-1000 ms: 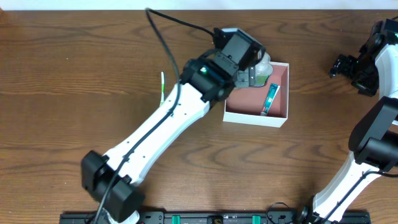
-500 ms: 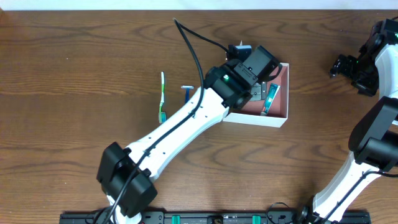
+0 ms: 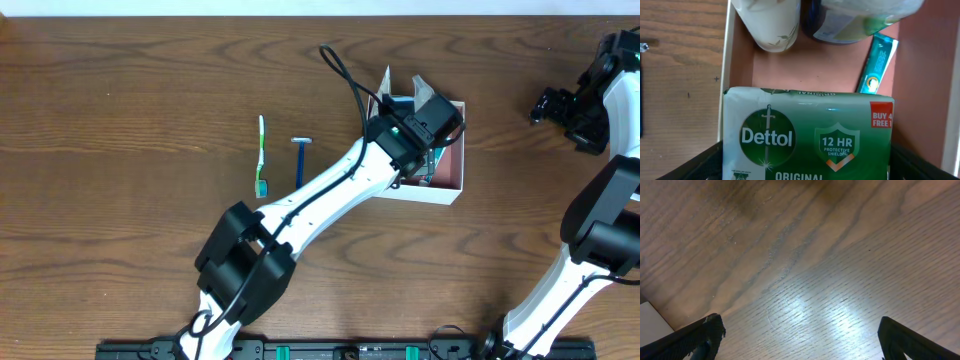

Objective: Pack container
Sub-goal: 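Lower the soap bar into the box and open the left gripper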

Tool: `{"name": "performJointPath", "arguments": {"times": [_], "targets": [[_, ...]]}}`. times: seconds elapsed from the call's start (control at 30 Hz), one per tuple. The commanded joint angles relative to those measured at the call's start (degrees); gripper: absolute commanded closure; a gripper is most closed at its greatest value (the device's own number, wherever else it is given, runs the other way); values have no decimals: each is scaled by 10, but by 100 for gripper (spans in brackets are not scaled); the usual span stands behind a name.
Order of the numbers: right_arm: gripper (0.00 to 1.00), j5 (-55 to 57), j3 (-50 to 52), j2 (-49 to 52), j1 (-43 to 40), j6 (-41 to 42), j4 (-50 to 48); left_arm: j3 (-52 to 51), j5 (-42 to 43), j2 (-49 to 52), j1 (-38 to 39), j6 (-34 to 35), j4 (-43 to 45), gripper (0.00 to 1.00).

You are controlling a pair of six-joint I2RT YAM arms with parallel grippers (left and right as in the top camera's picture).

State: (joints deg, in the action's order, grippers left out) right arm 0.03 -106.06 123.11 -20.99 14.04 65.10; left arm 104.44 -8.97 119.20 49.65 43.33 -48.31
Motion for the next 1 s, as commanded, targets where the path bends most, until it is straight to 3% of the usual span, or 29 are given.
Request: {"name": "performJointPath", "arguments": {"times": [0.0,0.97], "targets": [[1,6,0,-2,-5,5,0,1,-3,5,-1,5,6,45],[1,6,0,-2,-4,5,0,-3,-7,36,-1,2,26,44]]}}
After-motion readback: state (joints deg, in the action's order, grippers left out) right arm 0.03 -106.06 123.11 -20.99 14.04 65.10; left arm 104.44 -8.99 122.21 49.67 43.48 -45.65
